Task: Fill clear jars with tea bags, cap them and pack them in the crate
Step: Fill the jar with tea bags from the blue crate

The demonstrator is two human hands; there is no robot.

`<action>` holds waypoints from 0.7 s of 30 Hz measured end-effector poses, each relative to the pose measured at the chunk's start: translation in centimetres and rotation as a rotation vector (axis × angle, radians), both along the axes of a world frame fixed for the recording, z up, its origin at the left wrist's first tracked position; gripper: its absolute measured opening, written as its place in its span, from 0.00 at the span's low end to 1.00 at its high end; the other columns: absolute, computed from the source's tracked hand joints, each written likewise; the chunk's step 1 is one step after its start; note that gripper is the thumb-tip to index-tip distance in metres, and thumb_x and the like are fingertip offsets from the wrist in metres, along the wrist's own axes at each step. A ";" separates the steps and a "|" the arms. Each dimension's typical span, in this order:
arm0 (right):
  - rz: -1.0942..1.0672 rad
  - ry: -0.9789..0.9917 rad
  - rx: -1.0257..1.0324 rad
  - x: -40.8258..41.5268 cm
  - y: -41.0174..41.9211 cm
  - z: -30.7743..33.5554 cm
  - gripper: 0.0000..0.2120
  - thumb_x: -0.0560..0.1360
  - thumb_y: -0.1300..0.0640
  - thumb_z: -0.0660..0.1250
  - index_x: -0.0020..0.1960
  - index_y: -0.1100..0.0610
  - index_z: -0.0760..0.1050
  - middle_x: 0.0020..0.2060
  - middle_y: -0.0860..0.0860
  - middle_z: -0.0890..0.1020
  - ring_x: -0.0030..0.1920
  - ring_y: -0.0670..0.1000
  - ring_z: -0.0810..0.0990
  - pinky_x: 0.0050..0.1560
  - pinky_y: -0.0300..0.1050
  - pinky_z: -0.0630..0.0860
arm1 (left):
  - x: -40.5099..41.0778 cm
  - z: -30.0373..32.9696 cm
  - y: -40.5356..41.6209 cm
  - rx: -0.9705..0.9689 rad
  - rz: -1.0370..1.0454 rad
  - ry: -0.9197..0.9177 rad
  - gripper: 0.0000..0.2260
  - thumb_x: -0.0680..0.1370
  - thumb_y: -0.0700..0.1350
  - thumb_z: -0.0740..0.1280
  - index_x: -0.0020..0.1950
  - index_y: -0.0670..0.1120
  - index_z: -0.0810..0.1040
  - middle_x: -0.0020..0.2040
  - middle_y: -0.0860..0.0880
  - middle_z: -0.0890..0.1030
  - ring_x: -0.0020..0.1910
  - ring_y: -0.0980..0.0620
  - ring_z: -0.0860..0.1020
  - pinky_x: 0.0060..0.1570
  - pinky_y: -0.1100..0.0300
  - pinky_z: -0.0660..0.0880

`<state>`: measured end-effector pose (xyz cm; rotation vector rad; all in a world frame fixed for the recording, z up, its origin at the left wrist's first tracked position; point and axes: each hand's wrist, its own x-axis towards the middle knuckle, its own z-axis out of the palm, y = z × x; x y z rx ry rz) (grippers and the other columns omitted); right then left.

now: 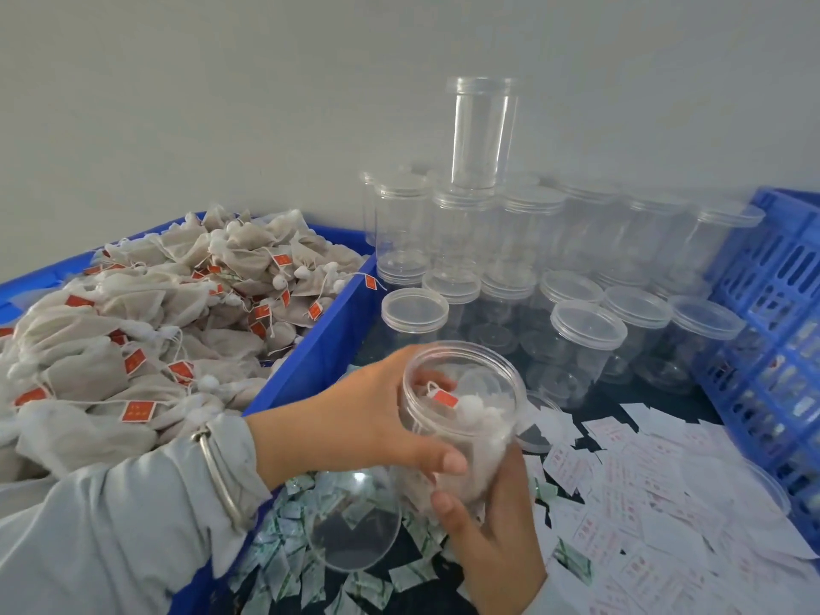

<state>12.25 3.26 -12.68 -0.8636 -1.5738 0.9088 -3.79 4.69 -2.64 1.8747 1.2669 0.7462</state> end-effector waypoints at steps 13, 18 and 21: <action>-0.084 -0.614 0.009 2.7 3.4 -0.9 0.12 0.76 0.65 0.63 0.55 0.55 0.80 0.46 0.42 0.75 0.46 0.38 0.73 0.50 0.26 0.66 | -1.0 0.1 0.9 0.066 0.351 -0.113 0.24 0.54 0.64 0.75 0.46 0.70 0.73 0.44 0.73 0.79 0.45 0.74 0.76 0.40 0.75 0.71; 0.003 -0.785 0.034 2.1 3.1 -1.4 0.12 0.76 0.58 0.63 0.58 0.52 0.79 0.49 0.44 0.72 0.52 0.44 0.70 0.54 0.32 0.65 | -1.0 0.9 0.6 0.107 0.346 -0.079 0.22 0.57 0.59 0.73 0.37 0.84 0.66 0.37 0.78 0.75 0.40 0.79 0.74 0.33 0.85 0.64; -0.055 -0.710 0.138 1.9 2.7 -1.2 0.09 0.72 0.57 0.69 0.51 0.51 0.82 0.45 0.44 0.71 0.50 0.45 0.70 0.53 0.36 0.67 | -1.0 0.7 0.7 0.104 0.337 -0.066 0.23 0.57 0.60 0.73 0.37 0.84 0.65 0.37 0.77 0.76 0.40 0.78 0.74 0.34 0.82 0.67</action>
